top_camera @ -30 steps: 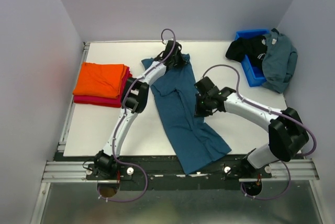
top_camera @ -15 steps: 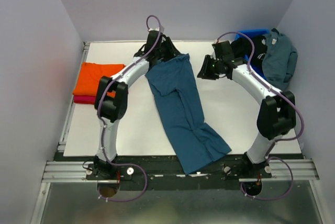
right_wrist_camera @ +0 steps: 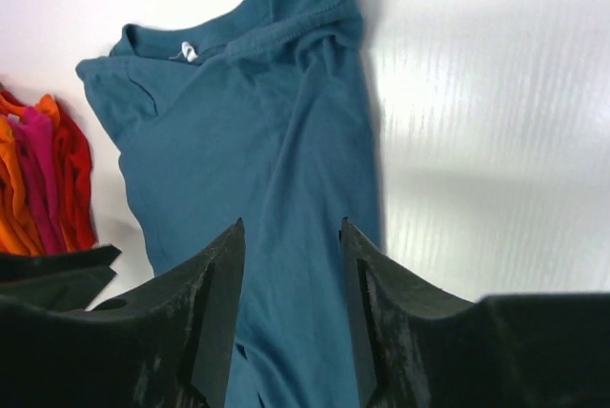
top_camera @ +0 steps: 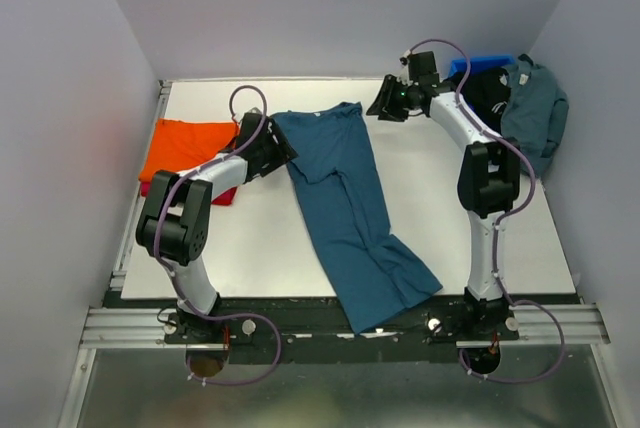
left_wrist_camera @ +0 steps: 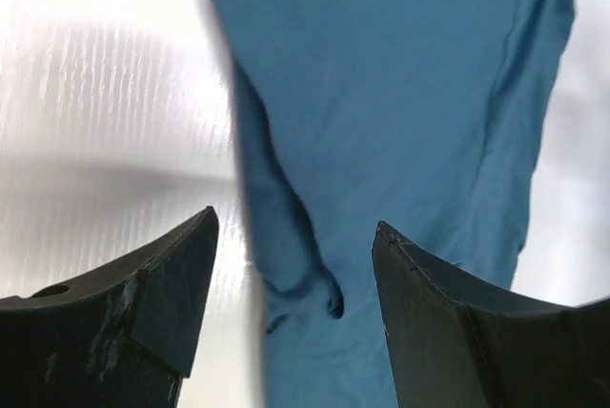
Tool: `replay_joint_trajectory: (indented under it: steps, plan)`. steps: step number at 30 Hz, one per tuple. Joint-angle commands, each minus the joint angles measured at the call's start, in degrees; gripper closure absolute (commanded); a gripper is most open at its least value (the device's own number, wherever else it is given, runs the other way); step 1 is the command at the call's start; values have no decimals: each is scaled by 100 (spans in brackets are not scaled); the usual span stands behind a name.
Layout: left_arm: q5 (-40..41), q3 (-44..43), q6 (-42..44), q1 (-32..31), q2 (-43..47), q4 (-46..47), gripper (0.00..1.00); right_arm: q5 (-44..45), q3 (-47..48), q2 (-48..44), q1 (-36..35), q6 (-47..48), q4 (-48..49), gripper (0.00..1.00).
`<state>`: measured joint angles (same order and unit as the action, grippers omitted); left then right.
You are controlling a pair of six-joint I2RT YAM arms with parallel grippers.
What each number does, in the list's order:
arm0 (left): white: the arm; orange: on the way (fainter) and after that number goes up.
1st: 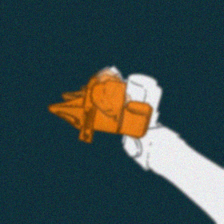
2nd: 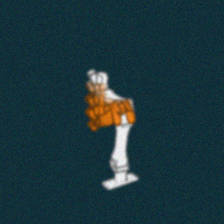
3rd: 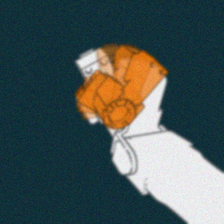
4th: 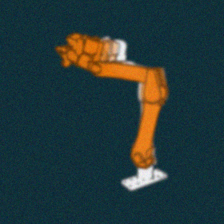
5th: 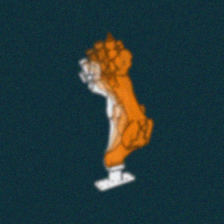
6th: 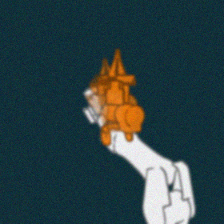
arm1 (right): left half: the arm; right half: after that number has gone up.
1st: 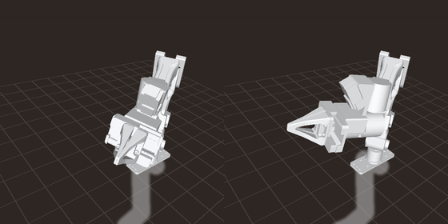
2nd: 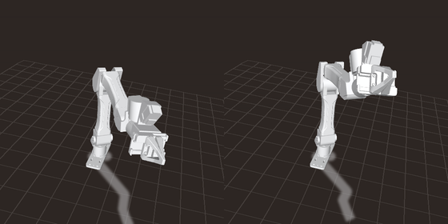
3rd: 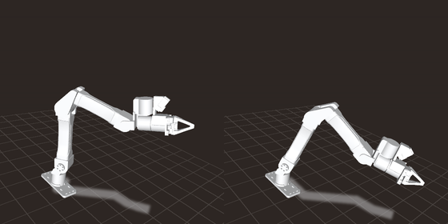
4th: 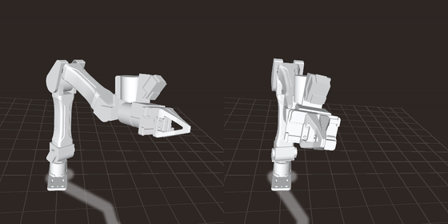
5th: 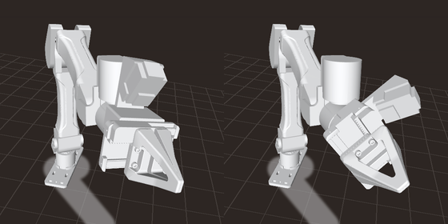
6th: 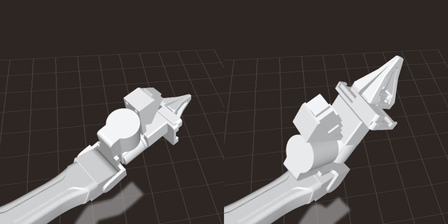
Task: Fold and stack the t-shirts
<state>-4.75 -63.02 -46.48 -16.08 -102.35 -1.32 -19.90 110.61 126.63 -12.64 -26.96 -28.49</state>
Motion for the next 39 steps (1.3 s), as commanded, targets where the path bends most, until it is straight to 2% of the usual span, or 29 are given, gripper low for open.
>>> replay_joint_trajectory:
  steps: [1, 9, 13, 18, 24, 26, 29, 32, 36, 38, 39]
  plan:
    - [396, 264, -212, -1, 216, 326, 26, -409, 610, 660, -1, 15, -341, 50]
    - [317, 300, -432, 122, -215, 642, 29, -594, 813, 1294, -1, -37, -359, 49]
    - [361, 80, -388, 166, -470, 511, 37, -681, 708, 1399, -1, -46, -289, 49]
    - [326, -228, -388, 271, -918, 325, 41, -858, 646, 1496, -10, -108, -174, 50]
    - [274, -298, -353, 395, -1129, 396, 47, -884, 848, 1672, -10, -143, -236, 60]
    - [142, -420, -336, 421, -1270, 387, 52, -875, 953, 1707, -10, -169, -271, 61]
    - [97, -562, -335, 447, -1420, 361, 53, -875, 1120, 1795, -10, -169, -367, 62]
    - [10, -711, -318, 447, -1551, 396, 60, -875, 1209, 1857, -10, -222, -377, 72]
    - [-227, -1150, -274, 447, -1894, 291, 74, -1007, 1349, 1953, -10, -266, -359, 86]
    - [-359, -1352, -257, 447, -2052, 238, 84, -1007, 1393, 1980, -1, -266, -359, 97]
    - [-377, -1457, -230, 447, -2113, 212, 91, -972, 1385, 1954, 16, -266, -368, 99]
